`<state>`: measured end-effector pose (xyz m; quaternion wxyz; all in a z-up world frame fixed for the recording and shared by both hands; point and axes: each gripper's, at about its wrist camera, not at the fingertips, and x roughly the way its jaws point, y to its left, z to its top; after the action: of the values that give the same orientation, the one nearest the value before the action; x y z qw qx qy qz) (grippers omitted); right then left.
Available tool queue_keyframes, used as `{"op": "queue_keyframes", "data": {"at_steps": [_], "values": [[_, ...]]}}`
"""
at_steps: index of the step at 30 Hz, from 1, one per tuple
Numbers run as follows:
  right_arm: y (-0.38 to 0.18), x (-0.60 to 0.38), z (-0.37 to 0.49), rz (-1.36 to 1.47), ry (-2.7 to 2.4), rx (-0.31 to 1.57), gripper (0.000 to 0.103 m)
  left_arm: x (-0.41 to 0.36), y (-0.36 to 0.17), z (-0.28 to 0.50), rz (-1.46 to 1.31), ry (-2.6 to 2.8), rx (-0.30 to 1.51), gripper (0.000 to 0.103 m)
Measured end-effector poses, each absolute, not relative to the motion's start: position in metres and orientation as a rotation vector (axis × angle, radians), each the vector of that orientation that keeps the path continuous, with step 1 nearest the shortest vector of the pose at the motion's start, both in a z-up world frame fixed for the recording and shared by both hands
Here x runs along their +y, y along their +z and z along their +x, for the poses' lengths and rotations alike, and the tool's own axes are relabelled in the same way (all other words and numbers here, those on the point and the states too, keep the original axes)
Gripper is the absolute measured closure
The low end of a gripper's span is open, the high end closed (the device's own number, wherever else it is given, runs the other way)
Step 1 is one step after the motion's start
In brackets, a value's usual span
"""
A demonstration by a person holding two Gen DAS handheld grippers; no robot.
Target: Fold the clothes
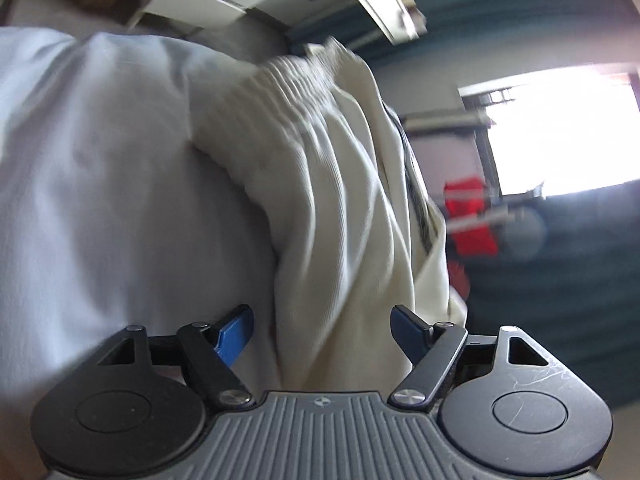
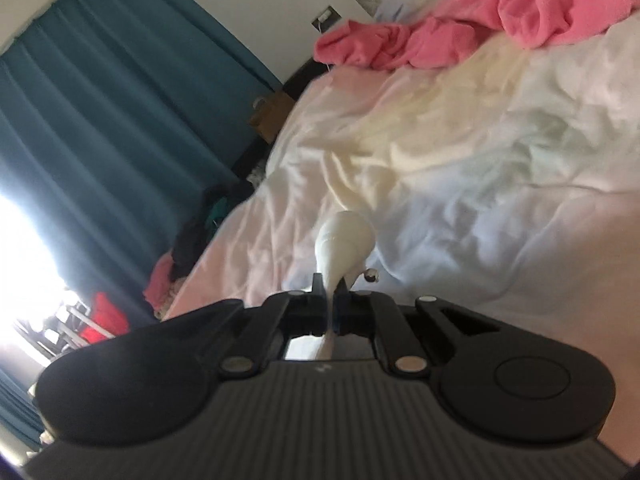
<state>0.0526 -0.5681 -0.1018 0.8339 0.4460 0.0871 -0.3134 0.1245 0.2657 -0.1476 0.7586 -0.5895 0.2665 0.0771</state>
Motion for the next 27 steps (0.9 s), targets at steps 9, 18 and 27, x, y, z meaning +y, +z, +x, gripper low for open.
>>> {"op": "queue_keyframes", "data": {"at_steps": [9, 18, 27], "values": [[-0.122, -0.572, 0.044, 0.998, -0.7, 0.293, 0.098, 0.305, -0.14, 0.164, -1.185, 0.24, 0.653, 0.07], [-0.109, -0.561, 0.037, 0.943, -0.768, 0.284, 0.098, 0.336, -0.066, 0.137, -0.986, 0.207, 0.663, 0.09], [-0.075, -0.521, 0.033, 0.581, -0.89, 0.408, 0.098, 0.345, -0.052, 0.091, -0.843, 0.262, 0.83, 0.09]]}}
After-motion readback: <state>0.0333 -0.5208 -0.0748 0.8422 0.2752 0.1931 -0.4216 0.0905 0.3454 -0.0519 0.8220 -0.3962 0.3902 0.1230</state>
